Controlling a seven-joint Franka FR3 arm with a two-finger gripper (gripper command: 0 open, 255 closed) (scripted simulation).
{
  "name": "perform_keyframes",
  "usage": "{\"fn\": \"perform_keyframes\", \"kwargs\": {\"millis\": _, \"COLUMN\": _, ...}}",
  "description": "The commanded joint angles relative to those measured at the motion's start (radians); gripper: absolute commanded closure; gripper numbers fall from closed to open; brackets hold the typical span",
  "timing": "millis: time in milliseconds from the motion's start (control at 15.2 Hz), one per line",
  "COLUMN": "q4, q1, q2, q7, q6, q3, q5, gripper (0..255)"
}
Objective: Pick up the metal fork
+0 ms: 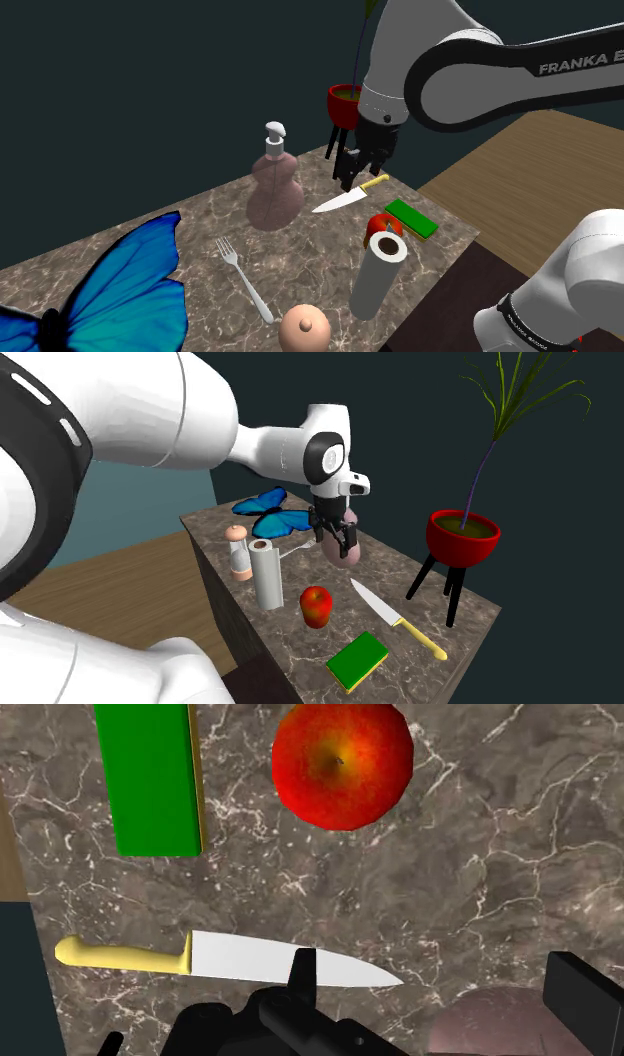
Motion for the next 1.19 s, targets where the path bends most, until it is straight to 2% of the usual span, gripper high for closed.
{"fn": "perform_keyframes", "kwargs": {"millis": 0, "q4": 0.022, "q1": 0.003, "q2": 0.065, "q7": 0.047, "q6": 0.044, "q3": 0.038, "q5": -0.005, "gripper": 0}}
{"fn": "perform_keyframes", "kwargs": {"millis": 330, "q4": 0.112, "q1": 0.006, "q2": 0.238, "q7": 0.173, "q6": 0.124, "q3": 0.124, "q5": -0.057, "gripper": 0}}
{"fn": "perform_keyframes", "kwargs": {"millis": 660, "q4": 0.233, "q1": 0.024, "q2": 0.433, "q7": 0.318, "q6": 0.176, "q3": 0.187, "q5": -0.162, "gripper": 0}}
{"fn": "perform_keyframes", "kwargs": {"millis": 858, "q4": 0.322, "q1": 0.053, "q2": 0.557, "q7": 0.408, "q6": 0.190, "q3": 0.204, "q5": -0.242, "gripper": 0}}
{"fn": "perform_keyframes", "kwargs": {"millis": 1122, "q4": 0.460, "q1": 0.118, "q2": 0.721, "q7": 0.511, "q6": 0.188, "q3": 0.199, "q5": -0.343, "gripper": 0}}
